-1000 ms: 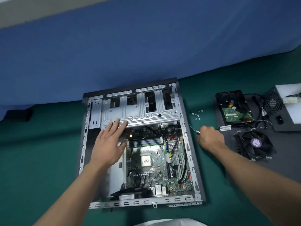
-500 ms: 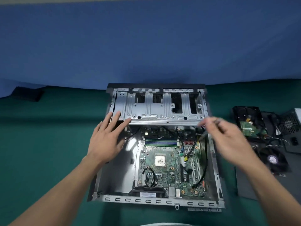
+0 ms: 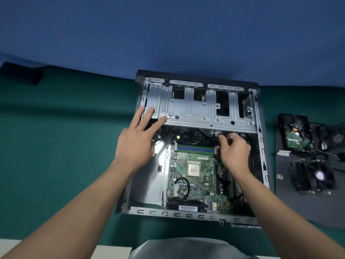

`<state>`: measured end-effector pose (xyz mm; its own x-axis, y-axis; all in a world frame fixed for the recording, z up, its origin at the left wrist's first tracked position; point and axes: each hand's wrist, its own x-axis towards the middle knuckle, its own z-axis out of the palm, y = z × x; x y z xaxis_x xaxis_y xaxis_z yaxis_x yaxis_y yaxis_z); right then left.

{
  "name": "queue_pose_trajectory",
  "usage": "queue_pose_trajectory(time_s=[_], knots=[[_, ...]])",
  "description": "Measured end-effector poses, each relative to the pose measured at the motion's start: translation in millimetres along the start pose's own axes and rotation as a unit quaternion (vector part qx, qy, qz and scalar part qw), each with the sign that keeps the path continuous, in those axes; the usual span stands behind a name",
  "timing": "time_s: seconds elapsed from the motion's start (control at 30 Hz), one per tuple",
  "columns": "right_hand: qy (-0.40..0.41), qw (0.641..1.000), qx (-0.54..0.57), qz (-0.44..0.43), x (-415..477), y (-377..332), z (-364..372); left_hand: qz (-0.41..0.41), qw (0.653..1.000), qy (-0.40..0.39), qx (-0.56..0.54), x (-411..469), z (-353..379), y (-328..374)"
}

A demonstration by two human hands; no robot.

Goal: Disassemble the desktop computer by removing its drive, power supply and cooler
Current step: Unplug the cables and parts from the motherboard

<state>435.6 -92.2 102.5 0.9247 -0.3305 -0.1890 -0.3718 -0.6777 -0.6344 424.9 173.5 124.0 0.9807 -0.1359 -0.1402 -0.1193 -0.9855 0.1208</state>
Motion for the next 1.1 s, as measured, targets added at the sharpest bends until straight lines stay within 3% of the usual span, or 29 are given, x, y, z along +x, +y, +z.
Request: queue_pose_trajectory(time_s=[0.23,0.63,1.1], knots=[[0.019,0.99,-0.139,-0.008,24,11,2,-0.001,1.0,0.003,0.026,0,0,2],[-0.067,0.974,-0.207,0.062,39,11,3,0.004,1.0,0.001,-0.006,1,2,0],[-0.117,0.957,-0.261,0.045,42,4,1,-0.001,1.0,0.005,-0.023,0,-1,1]])
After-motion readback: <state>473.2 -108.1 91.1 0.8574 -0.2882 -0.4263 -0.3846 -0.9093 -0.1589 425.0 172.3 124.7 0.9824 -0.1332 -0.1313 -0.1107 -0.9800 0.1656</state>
